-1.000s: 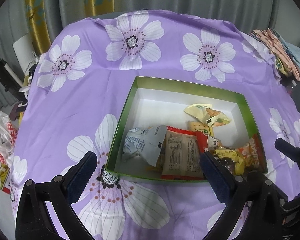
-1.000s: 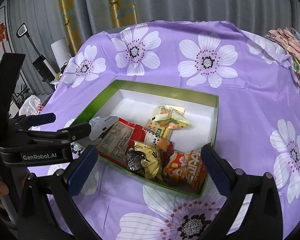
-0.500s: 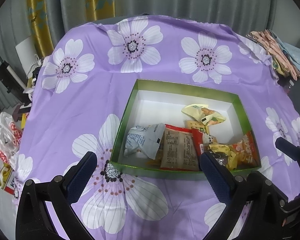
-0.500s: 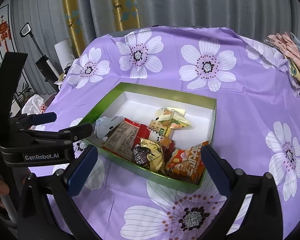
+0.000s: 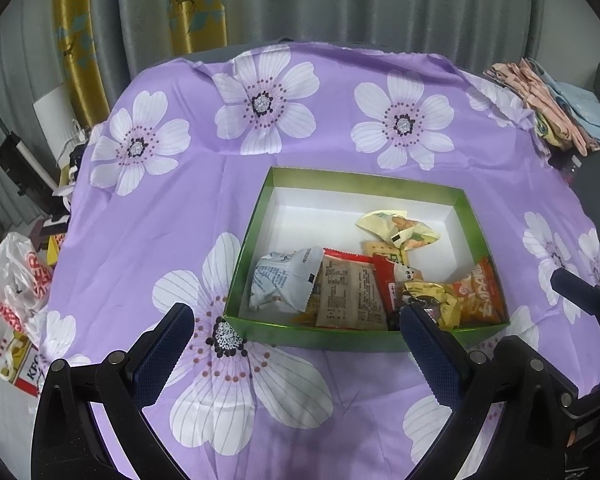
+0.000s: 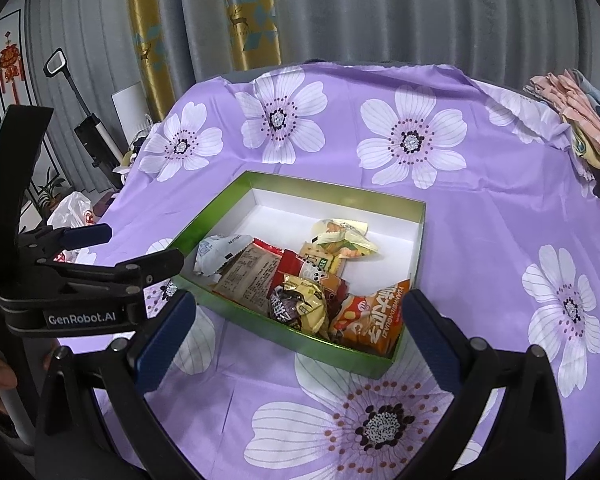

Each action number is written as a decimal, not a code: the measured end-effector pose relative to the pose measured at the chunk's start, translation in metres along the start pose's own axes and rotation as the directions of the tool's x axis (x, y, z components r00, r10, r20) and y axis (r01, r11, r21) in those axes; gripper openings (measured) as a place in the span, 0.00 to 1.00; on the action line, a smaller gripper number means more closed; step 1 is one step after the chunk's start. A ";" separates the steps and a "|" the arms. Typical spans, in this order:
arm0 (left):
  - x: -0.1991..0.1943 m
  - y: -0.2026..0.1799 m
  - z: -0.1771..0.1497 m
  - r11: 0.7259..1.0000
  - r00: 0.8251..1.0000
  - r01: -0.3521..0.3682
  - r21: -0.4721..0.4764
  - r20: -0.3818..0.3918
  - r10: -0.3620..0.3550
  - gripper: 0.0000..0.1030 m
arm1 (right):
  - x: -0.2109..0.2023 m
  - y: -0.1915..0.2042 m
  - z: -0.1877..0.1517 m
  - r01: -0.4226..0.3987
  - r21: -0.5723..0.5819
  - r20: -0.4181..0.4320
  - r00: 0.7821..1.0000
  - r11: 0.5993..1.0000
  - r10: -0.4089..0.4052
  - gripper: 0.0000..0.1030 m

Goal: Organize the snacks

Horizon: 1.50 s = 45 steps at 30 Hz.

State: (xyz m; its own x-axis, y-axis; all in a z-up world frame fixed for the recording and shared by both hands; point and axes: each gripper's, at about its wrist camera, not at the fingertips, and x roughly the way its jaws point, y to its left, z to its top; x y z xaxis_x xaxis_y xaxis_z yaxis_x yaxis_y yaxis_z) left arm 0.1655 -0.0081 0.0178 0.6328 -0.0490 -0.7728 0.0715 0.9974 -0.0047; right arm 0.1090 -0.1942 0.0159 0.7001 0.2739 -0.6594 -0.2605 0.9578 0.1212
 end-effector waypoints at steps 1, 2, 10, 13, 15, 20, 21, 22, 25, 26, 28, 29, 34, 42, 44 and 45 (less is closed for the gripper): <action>-0.002 0.000 0.000 1.000 1.000 -0.002 0.002 0.004 0.002 0.99 | -0.002 0.000 0.000 0.002 -0.001 0.003 1.000 1.000 -0.002 1.00; -0.003 0.000 0.000 1.000 1.000 -0.003 0.001 0.007 0.003 0.99 | -0.004 0.000 0.000 0.003 -0.002 0.005 1.000 1.000 -0.003 1.00; -0.014 -0.004 -0.001 1.000 1.000 0.002 0.005 0.030 -0.002 0.99 | -0.014 0.002 0.000 0.003 -0.012 0.020 1.000 1.000 -0.002 1.00; -0.017 -0.005 -0.002 1.000 0.999 0.002 0.006 0.036 -0.003 0.99 | -0.016 0.003 -0.001 0.007 -0.017 0.025 1.000 1.000 -0.006 1.00; -0.020 -0.006 -0.003 1.000 0.999 -0.001 0.009 0.041 0.000 0.99 | -0.017 0.003 -0.001 0.006 -0.018 0.026 1.000 1.000 -0.006 1.00; -0.026 -0.005 -0.003 1.000 0.998 0.005 0.002 0.055 -0.005 0.99 | -0.023 0.006 -0.001 0.008 -0.022 0.037 0.999 1.000 -0.007 1.00; -0.028 -0.005 -0.003 1.000 0.998 0.006 0.003 0.058 -0.006 0.99 | -0.025 0.007 -0.001 0.009 -0.023 0.041 0.999 1.000 -0.008 1.00; -0.029 -0.005 -0.003 1.000 0.998 0.007 0.004 0.061 -0.008 0.99 | -0.027 0.007 -0.001 0.010 -0.026 0.046 0.999 1.000 -0.009 1.00; -0.036 -0.005 -0.002 1.000 0.997 0.007 0.005 0.073 -0.007 0.99 | -0.033 0.010 0.000 0.011 -0.032 0.052 0.999 0.999 -0.009 1.00; -0.037 -0.005 -0.002 1.000 0.997 0.006 0.006 0.077 -0.007 0.99 | -0.035 0.011 0.000 0.012 -0.035 0.055 0.998 0.999 -0.010 1.00; -0.040 -0.006 -0.002 1.000 0.997 0.004 0.007 0.079 -0.005 0.99 | -0.038 0.012 0.001 0.013 -0.041 0.059 0.998 0.999 -0.010 1.00; -0.042 -0.006 -0.002 1.000 0.997 0.003 0.007 0.082 -0.003 0.99 | -0.039 0.012 0.002 0.013 -0.042 0.061 0.998 0.999 -0.010 1.00; -0.050 -0.005 0.002 1.000 0.995 -0.004 0.008 0.095 0.003 0.99 | -0.045 0.015 0.004 0.011 -0.051 0.070 0.998 0.999 -0.008 1.00; -0.060 -0.006 0.006 1.000 0.995 -0.021 0.014 0.102 0.019 0.99 | -0.052 0.018 0.009 0.011 -0.055 0.080 0.997 0.998 -0.007 1.00; -0.064 -0.006 0.008 1.000 0.994 -0.024 0.015 0.106 0.023 0.99 | -0.056 0.018 0.012 0.010 -0.056 0.088 0.996 0.998 -0.005 1.00; -0.065 -0.006 0.009 1.000 0.994 -0.027 0.016 0.108 0.025 0.99 | -0.057 0.018 0.013 0.009 -0.056 0.090 0.996 0.998 -0.004 1.00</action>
State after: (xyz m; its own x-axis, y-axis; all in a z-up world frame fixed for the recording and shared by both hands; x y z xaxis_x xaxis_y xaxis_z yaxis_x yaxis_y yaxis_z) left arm 0.1308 -0.0118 0.0741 0.7142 -0.0298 -0.6993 0.0673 0.9974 0.0263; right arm 0.0731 -0.1917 0.0655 0.7585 0.2765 -0.5901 -0.2906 0.9540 0.0735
